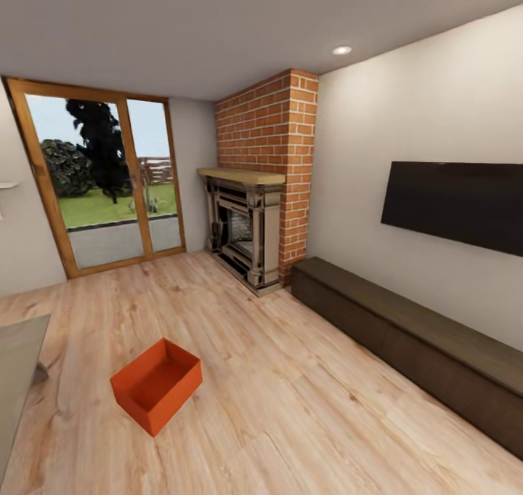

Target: Move the two storage containers from the living room to the garage. In the garage, place one container on the floor and stack the other container on top of it (either order is fine).

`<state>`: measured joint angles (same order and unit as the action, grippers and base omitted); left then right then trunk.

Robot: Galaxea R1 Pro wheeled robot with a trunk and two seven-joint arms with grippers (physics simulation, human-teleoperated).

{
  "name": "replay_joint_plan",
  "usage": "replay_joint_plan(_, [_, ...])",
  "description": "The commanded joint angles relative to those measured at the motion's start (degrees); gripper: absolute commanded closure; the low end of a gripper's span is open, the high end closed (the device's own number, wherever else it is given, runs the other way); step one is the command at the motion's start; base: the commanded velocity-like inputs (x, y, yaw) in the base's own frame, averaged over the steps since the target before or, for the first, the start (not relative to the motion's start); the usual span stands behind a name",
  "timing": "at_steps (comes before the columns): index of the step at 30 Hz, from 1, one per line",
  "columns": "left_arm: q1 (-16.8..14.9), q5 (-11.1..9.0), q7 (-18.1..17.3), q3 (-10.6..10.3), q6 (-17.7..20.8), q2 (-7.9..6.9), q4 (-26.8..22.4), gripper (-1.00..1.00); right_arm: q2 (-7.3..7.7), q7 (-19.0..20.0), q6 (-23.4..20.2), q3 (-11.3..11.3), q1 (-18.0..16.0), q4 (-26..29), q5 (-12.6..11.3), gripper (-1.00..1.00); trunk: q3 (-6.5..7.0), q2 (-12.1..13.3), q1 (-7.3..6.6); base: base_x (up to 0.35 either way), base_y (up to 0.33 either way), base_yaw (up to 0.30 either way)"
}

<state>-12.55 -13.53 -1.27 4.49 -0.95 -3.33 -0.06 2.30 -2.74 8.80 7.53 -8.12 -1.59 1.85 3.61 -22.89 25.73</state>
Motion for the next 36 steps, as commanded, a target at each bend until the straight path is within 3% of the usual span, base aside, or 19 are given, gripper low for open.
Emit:
replay_joint_plan(1, [-0.02, -0.09, -0.13, 0.43, -0.1, -0.01, 0.06, -1.0, 0.05, -0.2, 0.15, 0.44, -0.05, -0.17, 0.29, -1.0, -0.02, -0.03, 0.05, 0.305, -0.128, 0.0])
replay_joint_plan(11, [-0.02, -0.12, -0.13, 0.43, -0.17, -0.01, 0.06, -1.0, 0.04, -0.16, -0.12, 0.32, -0.05, -0.17, 0.34, -1.0, -0.02, -0.03, 0.05, 0.305, -0.128, 0.03])
replay_joint_plan(36, [-0.02, -0.1, -0.13, 0.43, -0.26, -0.01, 0.06, -1.0, 0.07, -0.16, -0.1, 0.38, -0.05, -0.17, 0.34, -1.0, -0.02, -0.03, 0.05, 0.286, -0.161, 0.267])
